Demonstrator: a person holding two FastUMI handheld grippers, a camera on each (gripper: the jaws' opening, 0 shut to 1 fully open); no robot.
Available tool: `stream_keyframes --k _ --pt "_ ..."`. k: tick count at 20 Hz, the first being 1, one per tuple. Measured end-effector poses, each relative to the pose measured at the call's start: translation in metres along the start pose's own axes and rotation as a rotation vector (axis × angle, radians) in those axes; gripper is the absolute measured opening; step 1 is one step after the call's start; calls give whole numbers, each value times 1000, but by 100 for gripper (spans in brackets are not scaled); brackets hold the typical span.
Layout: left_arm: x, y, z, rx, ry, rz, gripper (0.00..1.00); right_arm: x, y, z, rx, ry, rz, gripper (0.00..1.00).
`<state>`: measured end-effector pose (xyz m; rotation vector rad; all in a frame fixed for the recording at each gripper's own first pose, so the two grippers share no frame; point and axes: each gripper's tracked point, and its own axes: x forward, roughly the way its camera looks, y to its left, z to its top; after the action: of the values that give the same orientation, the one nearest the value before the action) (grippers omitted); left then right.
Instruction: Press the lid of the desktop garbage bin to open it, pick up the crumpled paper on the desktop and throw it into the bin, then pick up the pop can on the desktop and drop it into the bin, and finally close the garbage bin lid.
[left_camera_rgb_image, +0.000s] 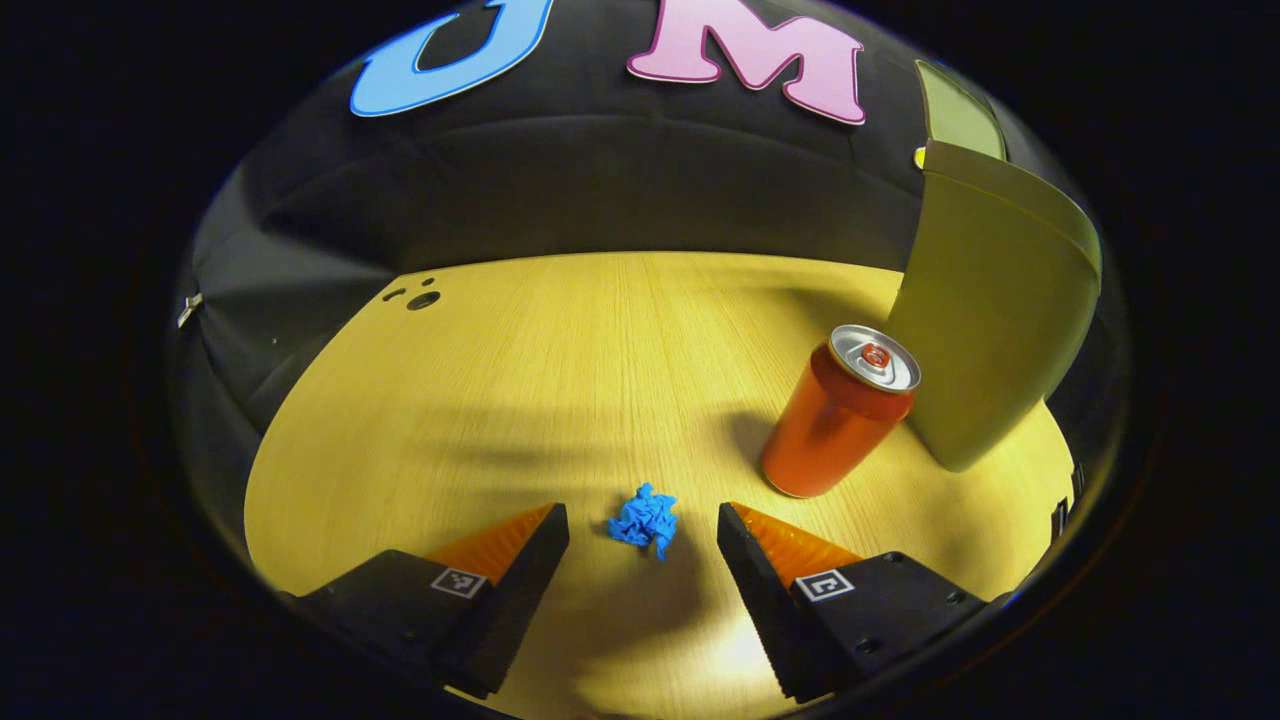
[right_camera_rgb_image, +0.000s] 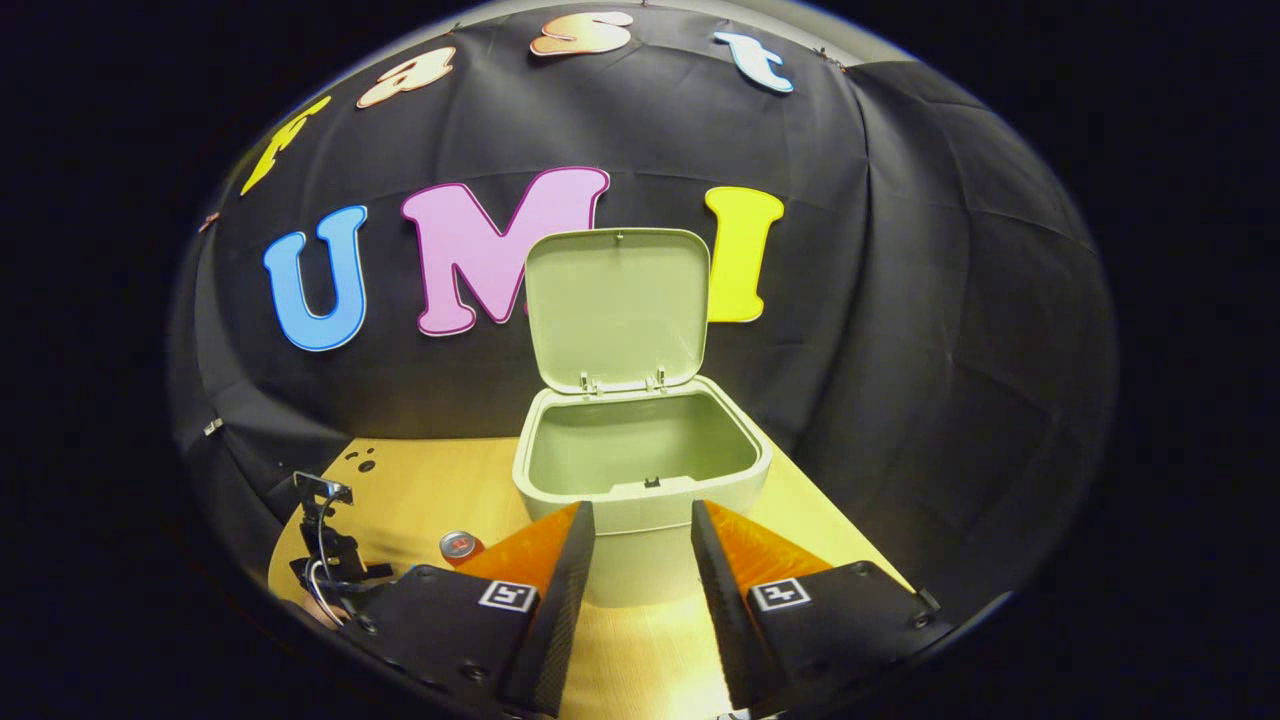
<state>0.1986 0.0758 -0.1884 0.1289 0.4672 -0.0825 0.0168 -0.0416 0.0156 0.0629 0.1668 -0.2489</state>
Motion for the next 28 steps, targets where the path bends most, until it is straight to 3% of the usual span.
stream_keyframes --k 1,2,4,8,14,17,20,21,28 --pt "3 0 -1 6 4 -2 96 -1 0 -1 -3 3 0 68" --pt "6 0 -3 10 11 -4 96 -2 1 -3 -5 4 -2 84" --pt "12 -2 -8 16 27 -9 96 -3 1 -5 -11 11 -7 99" --pt "17 1 -19 42 46 3 96 -5 5 -13 -16 28 -12 100" --pt "24 -2 -15 69 9 -19 83 -8 9 -26 -10 58 -21 100" --pt "25 2 -11 78 -2 -19 56 -9 11 -28 -18 57 -26 100" --pt "27 2 -11 88 0 -27 45 -11 13 -29 -31 50 -31 100" --pt "26 2 -10 92 0 -28 34 -12 13 -30 -34 46 -34 100" --pt "-8 -8 17 141 -46 -64 29 -21 -2 -43 -33 43 -54 98"
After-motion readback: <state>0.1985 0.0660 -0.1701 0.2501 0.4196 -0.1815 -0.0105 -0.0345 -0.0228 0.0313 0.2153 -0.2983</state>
